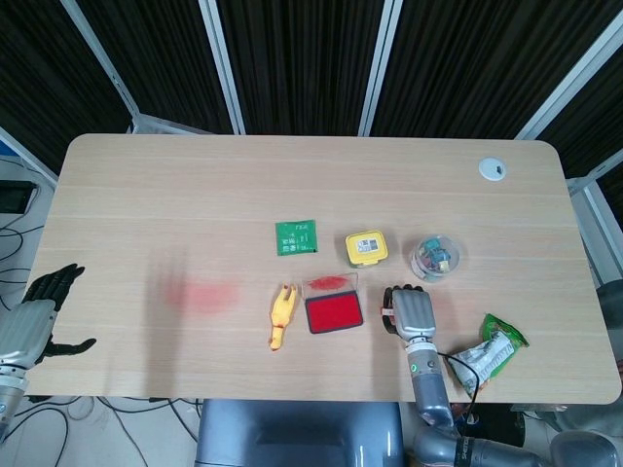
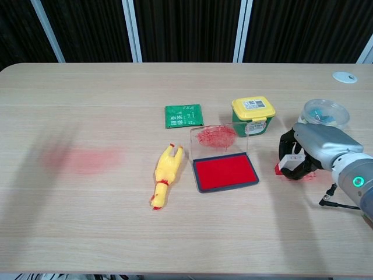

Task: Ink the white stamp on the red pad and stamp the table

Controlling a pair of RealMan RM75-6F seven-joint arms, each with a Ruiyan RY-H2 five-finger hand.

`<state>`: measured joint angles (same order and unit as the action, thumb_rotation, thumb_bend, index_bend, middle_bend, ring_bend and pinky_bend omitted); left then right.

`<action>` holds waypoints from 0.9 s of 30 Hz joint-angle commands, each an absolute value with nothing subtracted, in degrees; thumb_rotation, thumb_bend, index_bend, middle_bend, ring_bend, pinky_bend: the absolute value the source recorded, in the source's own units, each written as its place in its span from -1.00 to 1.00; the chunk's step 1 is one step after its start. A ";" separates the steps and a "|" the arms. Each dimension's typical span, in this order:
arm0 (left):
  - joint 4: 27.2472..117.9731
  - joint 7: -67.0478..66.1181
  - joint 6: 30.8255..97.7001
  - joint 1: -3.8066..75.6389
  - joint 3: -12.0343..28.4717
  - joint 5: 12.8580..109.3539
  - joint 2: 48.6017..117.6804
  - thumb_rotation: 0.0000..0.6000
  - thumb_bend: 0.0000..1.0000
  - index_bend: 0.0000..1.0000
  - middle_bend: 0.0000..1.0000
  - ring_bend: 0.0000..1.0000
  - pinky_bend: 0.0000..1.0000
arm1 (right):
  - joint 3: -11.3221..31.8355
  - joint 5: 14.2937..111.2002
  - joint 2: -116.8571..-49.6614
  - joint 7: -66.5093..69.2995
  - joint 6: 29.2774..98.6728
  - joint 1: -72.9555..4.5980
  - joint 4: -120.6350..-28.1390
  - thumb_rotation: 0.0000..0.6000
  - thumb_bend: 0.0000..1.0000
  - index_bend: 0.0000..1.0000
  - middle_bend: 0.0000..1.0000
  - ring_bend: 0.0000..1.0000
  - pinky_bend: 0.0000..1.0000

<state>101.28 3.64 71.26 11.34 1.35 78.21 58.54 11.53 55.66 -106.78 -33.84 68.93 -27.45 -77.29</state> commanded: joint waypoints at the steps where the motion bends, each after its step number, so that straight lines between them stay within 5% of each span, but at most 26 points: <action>1: 101.30 3.63 71.24 11.35 1.34 78.23 58.52 1.00 -1.00 -1.00 -1.00 -1.00 -1.00 | 11.56 55.69 -106.82 -33.95 68.97 -27.50 -77.31 1.00 -0.22 0.19 -0.10 -0.31 -0.33; 27: 101.34 3.75 71.16 11.35 1.28 78.37 58.35 1.00 -1.00 -1.00 -1.00 -1.00 -1.00 | 12.19 53.20 -106.05 -38.02 68.68 -28.48 -79.50 1.00 -0.27 0.01 -0.23 -0.40 -0.39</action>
